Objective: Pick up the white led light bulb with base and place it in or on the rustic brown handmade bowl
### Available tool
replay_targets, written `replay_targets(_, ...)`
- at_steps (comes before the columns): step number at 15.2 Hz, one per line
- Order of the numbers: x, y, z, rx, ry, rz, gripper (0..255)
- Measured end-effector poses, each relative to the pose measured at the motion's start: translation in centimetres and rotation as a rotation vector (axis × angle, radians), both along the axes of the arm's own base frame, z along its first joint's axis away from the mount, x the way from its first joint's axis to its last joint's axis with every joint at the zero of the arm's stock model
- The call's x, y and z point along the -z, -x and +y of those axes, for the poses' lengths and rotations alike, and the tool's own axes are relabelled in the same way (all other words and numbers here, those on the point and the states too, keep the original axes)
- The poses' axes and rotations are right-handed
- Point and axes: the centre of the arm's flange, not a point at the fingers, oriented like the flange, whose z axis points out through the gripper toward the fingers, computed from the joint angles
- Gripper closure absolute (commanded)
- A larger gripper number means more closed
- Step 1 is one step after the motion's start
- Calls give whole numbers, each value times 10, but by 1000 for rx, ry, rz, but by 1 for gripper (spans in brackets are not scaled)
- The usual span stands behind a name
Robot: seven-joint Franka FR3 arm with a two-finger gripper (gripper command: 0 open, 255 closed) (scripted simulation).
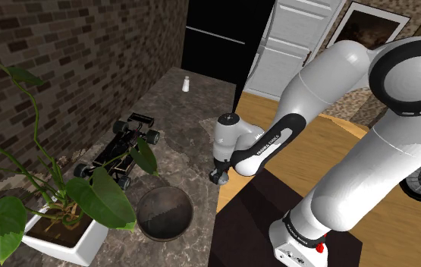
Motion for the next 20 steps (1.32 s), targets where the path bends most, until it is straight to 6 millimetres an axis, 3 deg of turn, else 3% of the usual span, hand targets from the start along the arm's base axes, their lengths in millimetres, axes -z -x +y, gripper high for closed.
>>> replay_targets(7, -3, 0, 0, 0, 0, 0, 255)
replay_targets(20, -68, 0, -1, 0, 0, -1, 255)
